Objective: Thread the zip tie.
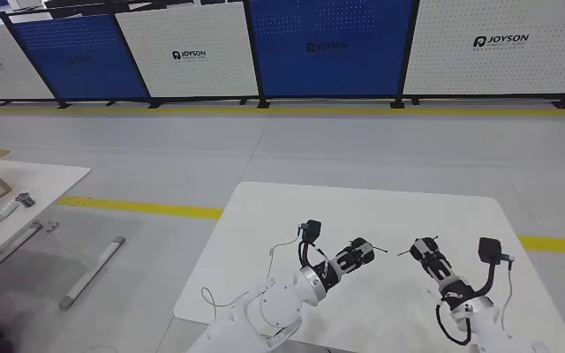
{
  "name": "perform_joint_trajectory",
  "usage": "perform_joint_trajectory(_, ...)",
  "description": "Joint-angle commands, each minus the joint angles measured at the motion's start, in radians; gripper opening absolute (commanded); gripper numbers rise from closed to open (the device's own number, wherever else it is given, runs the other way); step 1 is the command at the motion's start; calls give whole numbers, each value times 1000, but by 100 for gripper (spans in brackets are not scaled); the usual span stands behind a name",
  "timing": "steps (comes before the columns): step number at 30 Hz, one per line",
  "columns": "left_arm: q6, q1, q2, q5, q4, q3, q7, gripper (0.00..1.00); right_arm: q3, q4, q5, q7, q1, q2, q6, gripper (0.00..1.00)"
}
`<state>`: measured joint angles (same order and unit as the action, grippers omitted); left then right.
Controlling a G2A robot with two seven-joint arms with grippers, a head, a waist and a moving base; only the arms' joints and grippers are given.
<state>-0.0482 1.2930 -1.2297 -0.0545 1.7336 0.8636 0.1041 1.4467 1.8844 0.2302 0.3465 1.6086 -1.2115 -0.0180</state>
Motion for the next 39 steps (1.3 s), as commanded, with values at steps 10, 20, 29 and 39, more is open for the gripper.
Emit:
perform_joint_trajectory(10, 0, 0, 0, 0, 0, 0, 0, 0, -3, -3, -2, -18, 0, -1, 10, 0)
perform_joint_trajectory(20, 0, 0, 0, 0, 0, 0, 0, 0, 17, -41, -35, 47, -11, 7, 217, 0)
perform_joint_trajectory(29, 0, 0, 0, 0, 0, 0, 0, 0, 6, -40, 73, -43, 1, 6, 275, 0)
perform_joint_trajectory(39, 0, 0, 0, 0, 0, 0, 0, 0, -26, -46, 180, -107, -2, 3, 251, 0)
